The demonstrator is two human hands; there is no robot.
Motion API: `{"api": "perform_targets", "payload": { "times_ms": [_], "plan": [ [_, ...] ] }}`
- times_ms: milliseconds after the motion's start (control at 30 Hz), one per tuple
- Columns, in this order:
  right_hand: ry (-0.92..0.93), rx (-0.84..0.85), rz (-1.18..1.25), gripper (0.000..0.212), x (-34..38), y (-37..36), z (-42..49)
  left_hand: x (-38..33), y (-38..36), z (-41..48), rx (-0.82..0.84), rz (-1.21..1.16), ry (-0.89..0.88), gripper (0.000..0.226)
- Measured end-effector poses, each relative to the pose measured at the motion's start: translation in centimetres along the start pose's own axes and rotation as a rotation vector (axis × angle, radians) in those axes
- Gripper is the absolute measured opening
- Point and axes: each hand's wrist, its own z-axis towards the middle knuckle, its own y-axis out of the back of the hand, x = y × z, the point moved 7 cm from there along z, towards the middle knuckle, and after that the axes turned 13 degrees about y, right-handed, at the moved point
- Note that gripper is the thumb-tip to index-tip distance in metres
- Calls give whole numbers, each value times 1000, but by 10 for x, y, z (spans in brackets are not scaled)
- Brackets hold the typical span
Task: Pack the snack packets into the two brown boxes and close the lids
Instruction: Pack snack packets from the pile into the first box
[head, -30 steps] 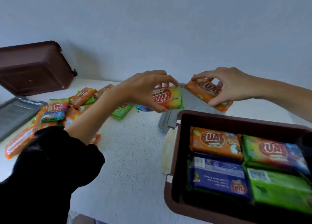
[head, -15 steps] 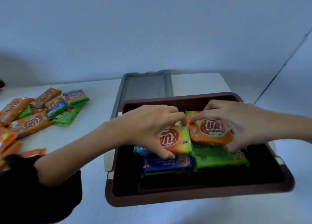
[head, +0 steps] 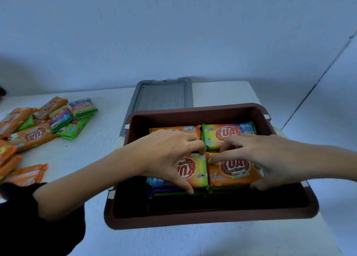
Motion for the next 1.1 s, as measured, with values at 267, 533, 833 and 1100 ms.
{"api": "perform_targets", "payload": {
  "times_ms": [267, 533, 833, 1100],
  "plan": [
    [29, -159, -30, 67, -2, 24, 24, 0, -2, -1, -18, 15, 9, 73],
    [-20, -487, 140, 52, -25, 69, 23, 22, 35, -11, -314, -111, -10, 47],
    [-157, -731, 175, 50, -90, 129, 88, 151, 62, 30, -583, -472, 397, 22],
    [-284, -480, 349, 66, -165, 110, 192, 262, -31, 75, -238, -637, 880, 65]
  ]
}}
